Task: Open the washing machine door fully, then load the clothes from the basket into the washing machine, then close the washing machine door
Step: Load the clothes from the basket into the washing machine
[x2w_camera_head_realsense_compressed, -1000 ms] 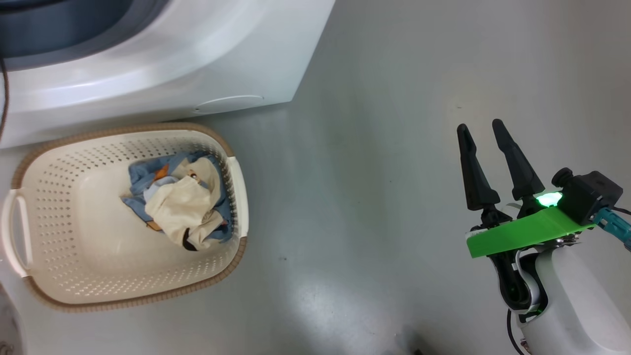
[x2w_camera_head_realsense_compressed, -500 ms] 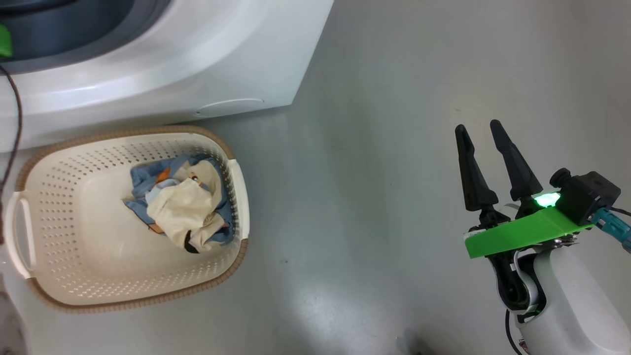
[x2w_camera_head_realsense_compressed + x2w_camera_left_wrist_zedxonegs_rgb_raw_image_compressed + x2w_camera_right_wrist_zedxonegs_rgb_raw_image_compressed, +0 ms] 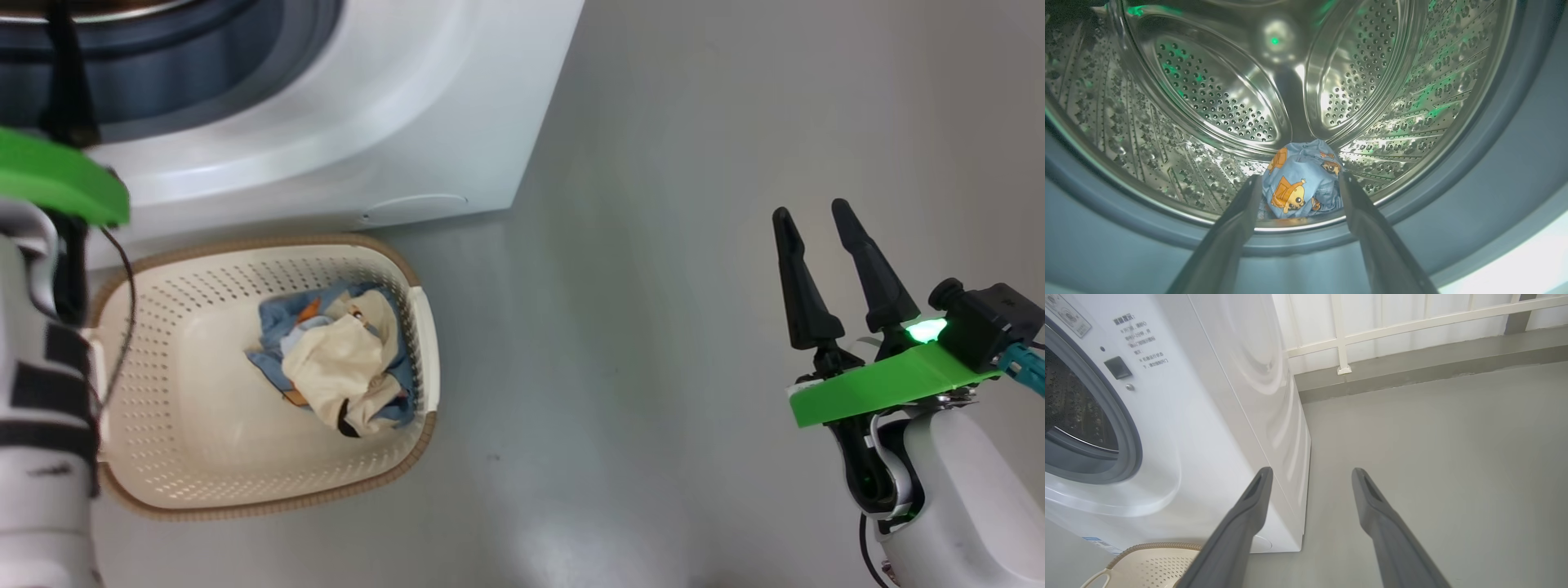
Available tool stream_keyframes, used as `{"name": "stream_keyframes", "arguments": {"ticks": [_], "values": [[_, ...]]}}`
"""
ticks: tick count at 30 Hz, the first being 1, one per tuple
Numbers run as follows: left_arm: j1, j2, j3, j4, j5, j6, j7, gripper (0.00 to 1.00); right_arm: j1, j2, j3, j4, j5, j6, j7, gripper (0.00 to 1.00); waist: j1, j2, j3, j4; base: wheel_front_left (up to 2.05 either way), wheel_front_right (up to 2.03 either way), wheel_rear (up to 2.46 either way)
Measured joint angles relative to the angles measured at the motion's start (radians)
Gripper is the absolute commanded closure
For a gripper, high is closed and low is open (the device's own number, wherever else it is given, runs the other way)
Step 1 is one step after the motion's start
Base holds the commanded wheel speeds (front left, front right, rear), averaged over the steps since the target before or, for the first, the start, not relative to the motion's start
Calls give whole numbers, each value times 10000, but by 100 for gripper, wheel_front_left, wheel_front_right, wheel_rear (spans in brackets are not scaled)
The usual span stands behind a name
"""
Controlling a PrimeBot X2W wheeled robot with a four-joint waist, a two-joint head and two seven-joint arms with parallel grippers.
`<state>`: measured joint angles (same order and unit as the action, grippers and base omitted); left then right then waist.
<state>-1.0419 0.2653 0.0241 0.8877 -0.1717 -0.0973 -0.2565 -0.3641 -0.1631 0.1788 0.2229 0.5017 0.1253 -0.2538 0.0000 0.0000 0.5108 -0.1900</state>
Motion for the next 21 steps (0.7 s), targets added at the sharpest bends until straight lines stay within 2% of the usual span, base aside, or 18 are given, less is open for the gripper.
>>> {"name": "stream_keyframes", "arguments": {"ticks": [11, 21], "values": [[2618, -819, 529, -1423, -29, -92, 0, 0, 391, -477, -136, 77, 0, 0, 0, 0, -1, 0, -932, 479, 0, 0, 0], [4629, -1225, 807, -2343, 84, -178, 2, 0, 1101, -763, -171, 224, 0, 0, 0, 0, -1, 0, -1968, 970, 0, 0, 0]]}}
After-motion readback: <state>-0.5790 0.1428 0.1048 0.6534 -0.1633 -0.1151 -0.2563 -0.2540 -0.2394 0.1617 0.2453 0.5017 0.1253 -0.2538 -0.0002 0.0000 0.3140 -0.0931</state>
